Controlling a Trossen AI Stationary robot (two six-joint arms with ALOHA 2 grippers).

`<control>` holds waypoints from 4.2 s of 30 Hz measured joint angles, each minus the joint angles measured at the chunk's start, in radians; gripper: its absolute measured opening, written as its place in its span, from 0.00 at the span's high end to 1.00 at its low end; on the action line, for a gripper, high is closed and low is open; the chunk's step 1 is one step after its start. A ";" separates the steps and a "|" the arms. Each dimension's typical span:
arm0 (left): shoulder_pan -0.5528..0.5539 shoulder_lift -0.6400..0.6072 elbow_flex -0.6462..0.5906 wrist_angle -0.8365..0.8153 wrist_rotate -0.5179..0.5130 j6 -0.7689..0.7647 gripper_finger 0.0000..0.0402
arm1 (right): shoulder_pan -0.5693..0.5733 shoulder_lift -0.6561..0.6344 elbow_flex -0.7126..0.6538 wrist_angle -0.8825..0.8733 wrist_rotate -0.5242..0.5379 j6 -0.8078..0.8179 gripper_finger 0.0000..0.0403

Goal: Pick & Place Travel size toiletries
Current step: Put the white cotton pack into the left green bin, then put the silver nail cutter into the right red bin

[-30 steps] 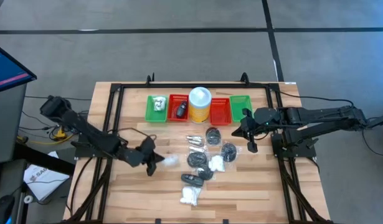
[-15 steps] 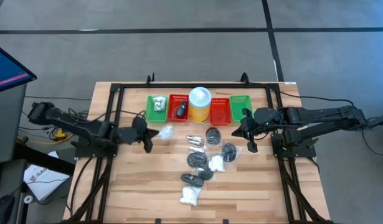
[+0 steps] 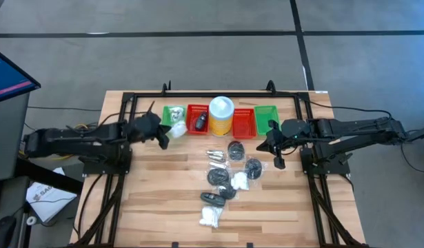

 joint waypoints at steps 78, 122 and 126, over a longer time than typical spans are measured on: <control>0.239 0.141 0.000 0.261 0.366 0.243 0.52 | -0.048 0.002 0.000 -0.001 0.000 -0.023 1.00; -0.231 0.823 0.024 0.885 0.156 0.152 0.58 | -0.047 0.002 0.000 -0.001 0.000 -0.015 1.00; -0.222 0.873 0.068 0.885 0.156 0.202 0.58 | -0.047 0.002 0.000 -0.001 0.000 -0.015 1.00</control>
